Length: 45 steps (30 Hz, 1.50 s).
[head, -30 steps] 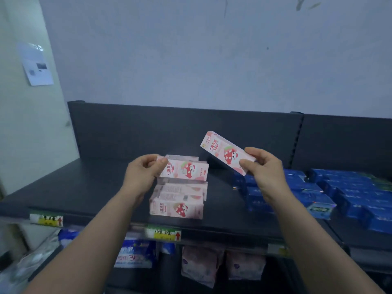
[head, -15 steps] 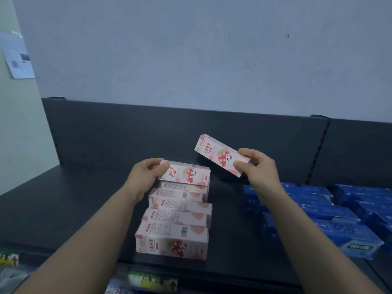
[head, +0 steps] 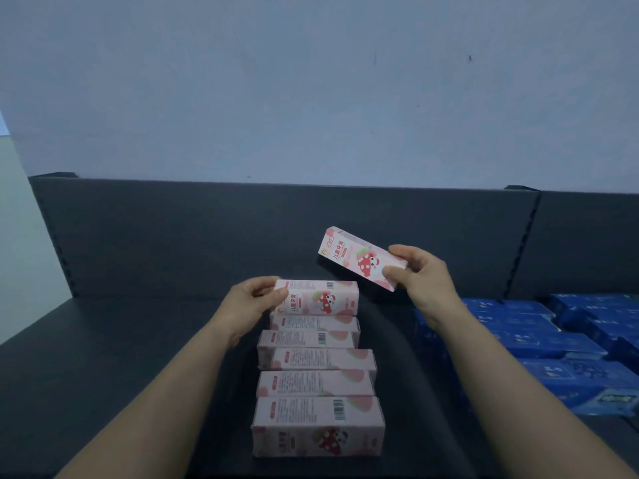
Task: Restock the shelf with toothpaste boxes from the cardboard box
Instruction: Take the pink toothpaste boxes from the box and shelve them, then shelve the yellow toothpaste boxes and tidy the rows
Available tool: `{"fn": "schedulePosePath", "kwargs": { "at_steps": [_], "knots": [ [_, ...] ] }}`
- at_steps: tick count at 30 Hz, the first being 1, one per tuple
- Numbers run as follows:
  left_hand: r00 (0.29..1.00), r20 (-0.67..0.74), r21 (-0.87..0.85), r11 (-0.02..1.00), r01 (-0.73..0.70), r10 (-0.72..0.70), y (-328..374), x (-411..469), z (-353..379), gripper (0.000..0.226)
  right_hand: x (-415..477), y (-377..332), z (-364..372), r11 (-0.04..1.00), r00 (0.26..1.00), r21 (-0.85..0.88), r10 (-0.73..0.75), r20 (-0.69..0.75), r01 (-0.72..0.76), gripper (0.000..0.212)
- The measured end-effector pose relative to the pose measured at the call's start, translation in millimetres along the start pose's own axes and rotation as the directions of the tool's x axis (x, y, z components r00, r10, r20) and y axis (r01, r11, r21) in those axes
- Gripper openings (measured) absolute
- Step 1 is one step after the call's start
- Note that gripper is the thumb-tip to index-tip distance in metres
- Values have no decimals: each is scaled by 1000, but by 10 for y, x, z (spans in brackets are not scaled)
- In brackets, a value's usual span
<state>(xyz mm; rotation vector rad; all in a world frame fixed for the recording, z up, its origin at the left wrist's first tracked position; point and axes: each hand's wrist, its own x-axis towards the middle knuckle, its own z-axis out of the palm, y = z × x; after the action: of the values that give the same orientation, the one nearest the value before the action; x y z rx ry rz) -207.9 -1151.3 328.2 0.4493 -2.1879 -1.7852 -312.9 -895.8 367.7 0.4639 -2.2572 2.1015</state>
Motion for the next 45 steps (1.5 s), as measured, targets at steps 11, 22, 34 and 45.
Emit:
{"fn": "schedulePosePath", "kwargs": {
  "at_steps": [11,22,34,45],
  "knots": [
    [996,-83,-22,999,-37,35,61,-78,-203,22,-55,-89,14,1000,967,24,3,256,-10,37],
    [988,-138,-51,996,-72,65,-9,-318,-205,13,-370,124,161,985,944,-170,43,326,14,33],
    [978,-185,-111,987,-114,92,-31,-531,-183,14,-597,167,286,959,992,-283,6,124,30,59],
    [925,-34,97,923,-373,378,412,-938,321,21,-1210,183,-184,873,994,-480,-107,-25,82,51]
  ]
}}
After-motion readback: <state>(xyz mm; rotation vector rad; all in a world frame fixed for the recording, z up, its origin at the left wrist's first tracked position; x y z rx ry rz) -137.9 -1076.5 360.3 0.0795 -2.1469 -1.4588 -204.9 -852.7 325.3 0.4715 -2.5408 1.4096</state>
